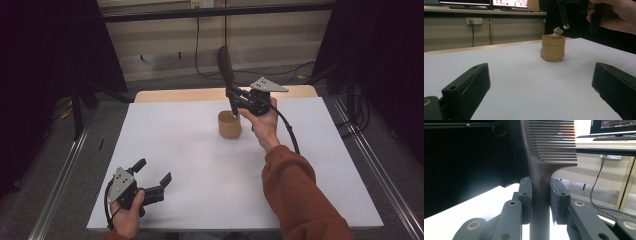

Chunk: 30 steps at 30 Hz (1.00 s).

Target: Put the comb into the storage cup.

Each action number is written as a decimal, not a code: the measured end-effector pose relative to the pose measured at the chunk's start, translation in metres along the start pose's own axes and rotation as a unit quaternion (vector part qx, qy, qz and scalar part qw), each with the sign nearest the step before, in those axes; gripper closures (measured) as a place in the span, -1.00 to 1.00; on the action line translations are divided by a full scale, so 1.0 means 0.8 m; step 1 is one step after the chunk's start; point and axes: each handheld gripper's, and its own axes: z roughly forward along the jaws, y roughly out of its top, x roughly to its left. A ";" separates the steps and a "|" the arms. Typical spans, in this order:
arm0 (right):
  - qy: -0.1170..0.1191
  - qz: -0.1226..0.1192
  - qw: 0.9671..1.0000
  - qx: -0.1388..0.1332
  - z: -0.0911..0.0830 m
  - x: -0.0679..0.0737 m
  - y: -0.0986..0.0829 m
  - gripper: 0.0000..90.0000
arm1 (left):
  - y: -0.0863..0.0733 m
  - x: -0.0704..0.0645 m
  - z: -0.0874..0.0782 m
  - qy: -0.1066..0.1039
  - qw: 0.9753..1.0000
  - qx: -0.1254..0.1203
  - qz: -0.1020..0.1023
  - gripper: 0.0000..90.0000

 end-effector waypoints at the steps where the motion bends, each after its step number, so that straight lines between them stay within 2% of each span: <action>1: 0.001 0.000 1.000 -0.001 0.001 0.000 0.000 0.62 | 0.000 0.000 0.000 0.000 1.000 0.000 0.000 -0.96; 11: -0.004 0.001 1.000 0.002 0.010 -0.011 -0.001 0.62 | 0.000 0.000 0.000 0.002 1.000 0.003 0.004 -0.96; 26: 0.000 0.002 1.000 0.020 0.027 -0.014 -0.022 0.62 | 0.000 0.000 0.000 0.001 1.000 0.005 0.005 -0.96; 30: 0.009 0.002 1.000 0.028 0.031 -0.015 -0.027 0.62 | -0.001 -0.001 0.001 -0.002 1.000 0.008 0.006 -0.96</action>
